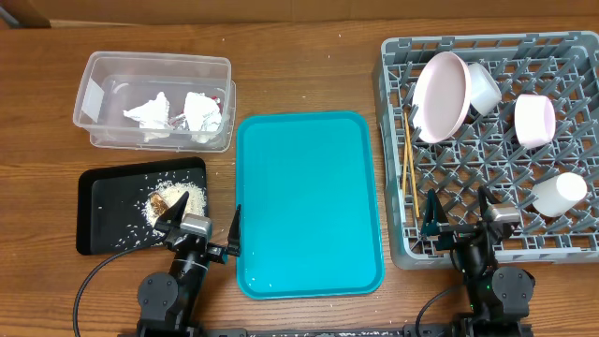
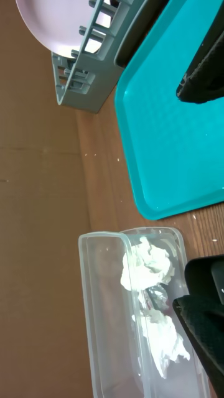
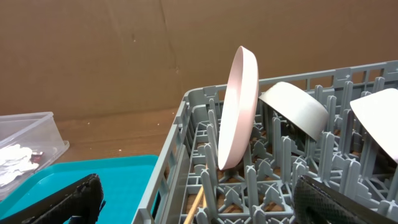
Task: Sort waste into correct bins and load items into the dishwasher
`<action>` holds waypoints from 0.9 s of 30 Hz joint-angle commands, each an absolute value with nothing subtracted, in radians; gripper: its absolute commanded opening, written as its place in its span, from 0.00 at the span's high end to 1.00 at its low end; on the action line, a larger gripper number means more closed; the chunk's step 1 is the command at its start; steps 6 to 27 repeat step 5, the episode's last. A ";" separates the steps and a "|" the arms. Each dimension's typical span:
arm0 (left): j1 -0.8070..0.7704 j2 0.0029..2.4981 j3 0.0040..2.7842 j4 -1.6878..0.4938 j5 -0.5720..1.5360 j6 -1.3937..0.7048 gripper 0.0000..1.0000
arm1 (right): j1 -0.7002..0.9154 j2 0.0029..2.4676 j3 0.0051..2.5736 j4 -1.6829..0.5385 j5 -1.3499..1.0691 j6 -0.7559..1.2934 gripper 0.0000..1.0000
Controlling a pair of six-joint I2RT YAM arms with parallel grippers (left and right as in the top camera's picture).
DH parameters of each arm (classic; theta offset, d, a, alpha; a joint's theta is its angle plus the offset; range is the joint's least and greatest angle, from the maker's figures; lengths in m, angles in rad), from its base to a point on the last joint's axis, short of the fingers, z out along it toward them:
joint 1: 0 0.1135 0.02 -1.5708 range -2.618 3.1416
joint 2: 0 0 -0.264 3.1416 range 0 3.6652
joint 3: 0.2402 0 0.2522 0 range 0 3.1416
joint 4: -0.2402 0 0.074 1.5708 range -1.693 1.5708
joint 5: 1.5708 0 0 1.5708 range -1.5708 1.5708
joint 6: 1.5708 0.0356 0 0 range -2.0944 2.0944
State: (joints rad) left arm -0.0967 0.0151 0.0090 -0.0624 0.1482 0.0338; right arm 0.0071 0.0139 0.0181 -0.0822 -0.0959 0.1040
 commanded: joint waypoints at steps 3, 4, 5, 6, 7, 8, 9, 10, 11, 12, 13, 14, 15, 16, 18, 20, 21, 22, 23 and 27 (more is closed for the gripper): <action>-0.091 0.007 0.006 -0.064 0.142 0.053 0.00 | 0.011 0.003 0.008 -0.076 -0.087 0.101 0.00; -0.091 0.007 0.006 -0.064 0.142 0.053 0.00 | 0.011 0.003 0.008 -0.076 -0.087 0.101 0.00; -0.091 0.007 0.006 -0.064 0.142 0.053 0.00 | 0.011 0.003 0.008 -0.076 -0.087 0.101 0.00; -0.091 0.007 0.006 -0.064 0.142 0.053 0.00 | 0.011 0.003 0.008 -0.076 -0.087 0.101 0.00; -0.091 0.007 0.006 -0.064 0.142 0.053 0.00 | 0.011 0.003 0.008 -0.076 -0.087 0.101 0.00; -0.091 0.007 0.006 -0.064 0.142 0.053 0.00 | 0.011 0.003 0.008 -0.076 -0.087 0.101 0.00; -0.091 0.007 0.006 -0.064 0.142 0.053 0.00 | 0.011 0.003 0.008 -0.076 -0.087 0.101 0.00; -0.091 0.007 0.006 -0.064 0.142 0.053 0.00 | 0.011 0.003 0.008 -0.076 -0.087 0.101 0.00; -0.091 0.007 0.006 -0.064 0.142 0.053 0.00 | 0.011 0.003 0.008 -0.076 -0.087 0.101 0.00; -0.091 0.007 0.006 -0.064 0.142 0.053 0.00 | 0.011 0.003 0.008 -0.076 -0.087 0.101 0.00; -0.091 0.007 0.006 -0.064 0.142 0.053 0.00 | 0.011 0.003 0.008 -0.076 -0.087 0.101 0.00; -0.091 0.007 0.006 -0.064 0.142 0.053 0.00 | 0.011 0.003 0.008 -0.076 -0.087 0.101 0.00; -0.091 0.007 0.006 -0.064 0.142 0.053 0.00 | 0.011 0.003 0.008 -0.076 -0.087 0.101 0.00; -0.091 0.007 0.006 -0.064 0.142 0.053 0.00 | 0.011 0.003 0.008 -0.076 -0.087 0.101 0.00; -0.091 0.007 0.006 -0.064 0.142 0.053 0.00 | 0.011 0.003 0.008 -0.076 -0.087 0.101 0.00; -0.091 0.007 0.006 -0.064 0.142 0.053 0.00 | 0.011 0.003 0.008 -0.076 -0.087 0.101 0.00; -0.091 0.007 0.006 -0.064 0.142 0.053 0.00 | 0.011 0.003 0.008 -0.076 -0.087 0.101 0.00; -0.091 0.007 0.006 -0.064 0.142 0.053 0.00 | 0.011 0.003 0.008 -0.076 -0.087 0.101 0.00; -0.091 0.007 0.006 -0.064 0.142 0.053 0.00 | 0.011 0.003 0.008 -0.076 -0.087 0.101 0.00; -0.091 0.007 0.006 -0.064 0.142 0.053 0.00 | 0.011 0.003 0.008 -0.076 -0.087 0.101 0.00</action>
